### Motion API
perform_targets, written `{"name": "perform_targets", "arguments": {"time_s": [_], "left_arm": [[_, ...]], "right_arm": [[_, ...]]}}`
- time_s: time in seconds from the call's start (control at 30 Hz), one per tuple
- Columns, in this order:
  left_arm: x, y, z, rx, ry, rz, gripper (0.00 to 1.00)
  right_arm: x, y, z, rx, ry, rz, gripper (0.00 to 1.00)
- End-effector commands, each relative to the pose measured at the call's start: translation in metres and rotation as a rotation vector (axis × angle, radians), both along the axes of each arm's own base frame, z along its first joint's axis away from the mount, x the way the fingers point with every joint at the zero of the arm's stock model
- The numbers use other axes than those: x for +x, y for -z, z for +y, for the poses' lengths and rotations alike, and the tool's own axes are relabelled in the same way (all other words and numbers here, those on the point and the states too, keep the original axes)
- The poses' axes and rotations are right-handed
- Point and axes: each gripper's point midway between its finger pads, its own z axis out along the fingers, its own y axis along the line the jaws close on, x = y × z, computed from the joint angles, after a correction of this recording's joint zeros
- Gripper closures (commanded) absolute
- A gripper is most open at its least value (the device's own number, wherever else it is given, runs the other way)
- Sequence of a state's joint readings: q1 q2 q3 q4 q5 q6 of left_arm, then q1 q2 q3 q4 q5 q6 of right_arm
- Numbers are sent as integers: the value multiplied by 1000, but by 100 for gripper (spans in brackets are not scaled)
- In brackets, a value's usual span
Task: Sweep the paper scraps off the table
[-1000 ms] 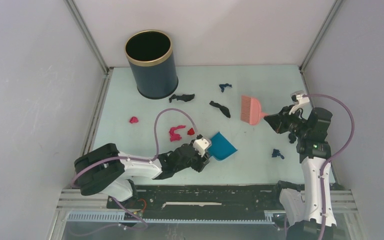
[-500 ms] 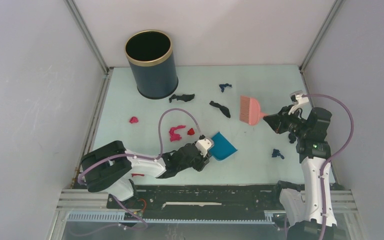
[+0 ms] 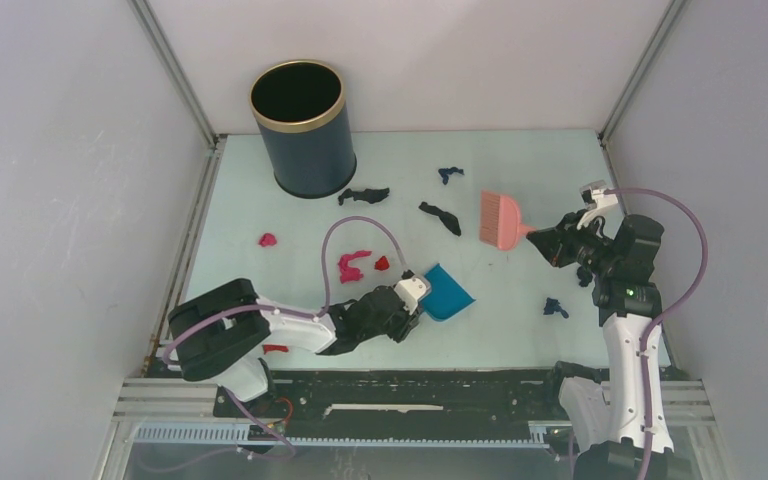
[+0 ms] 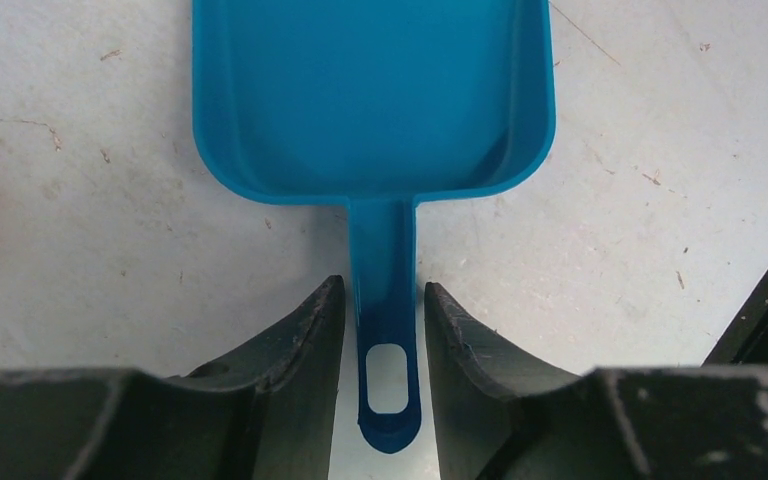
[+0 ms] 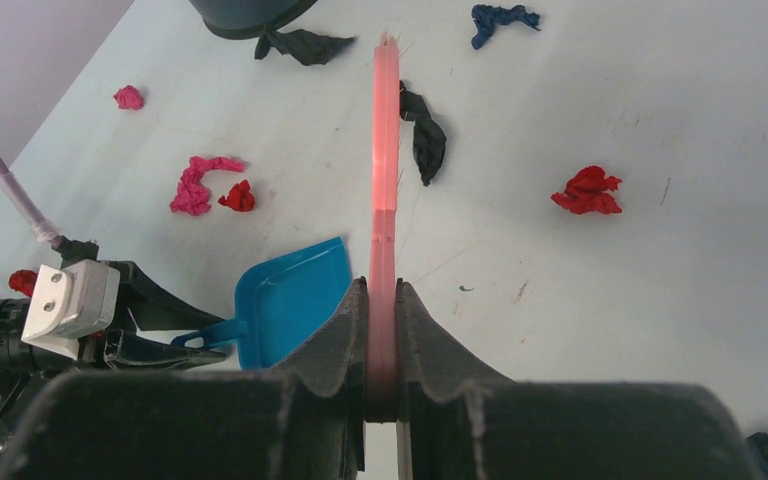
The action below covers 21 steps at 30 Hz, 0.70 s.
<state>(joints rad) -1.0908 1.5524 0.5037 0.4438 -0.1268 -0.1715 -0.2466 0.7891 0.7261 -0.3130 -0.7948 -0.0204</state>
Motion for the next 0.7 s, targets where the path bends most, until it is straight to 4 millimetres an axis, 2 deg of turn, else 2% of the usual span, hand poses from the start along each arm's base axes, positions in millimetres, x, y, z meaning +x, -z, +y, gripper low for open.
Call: {"name": "perform_targets", "arguments": {"time_s": [0.0, 0.23, 0.47, 0.67], "left_arm": [[7, -12, -15, -22, 16, -27, 59], [7, -12, -16, -18, 20, -26, 67], [7, -24, -19, -30, 23, -22, 72], [-6, -49, -25, -67, 63, 14, 78]], "right_arm": [[1, -10, 0, -12, -10, -53, 100], [0, -10, -1, -9, -8, -51, 100], [2, -9, -3, -9, 0, -47, 100], [4, -6, -10, -7, 24, -33, 100]]}}
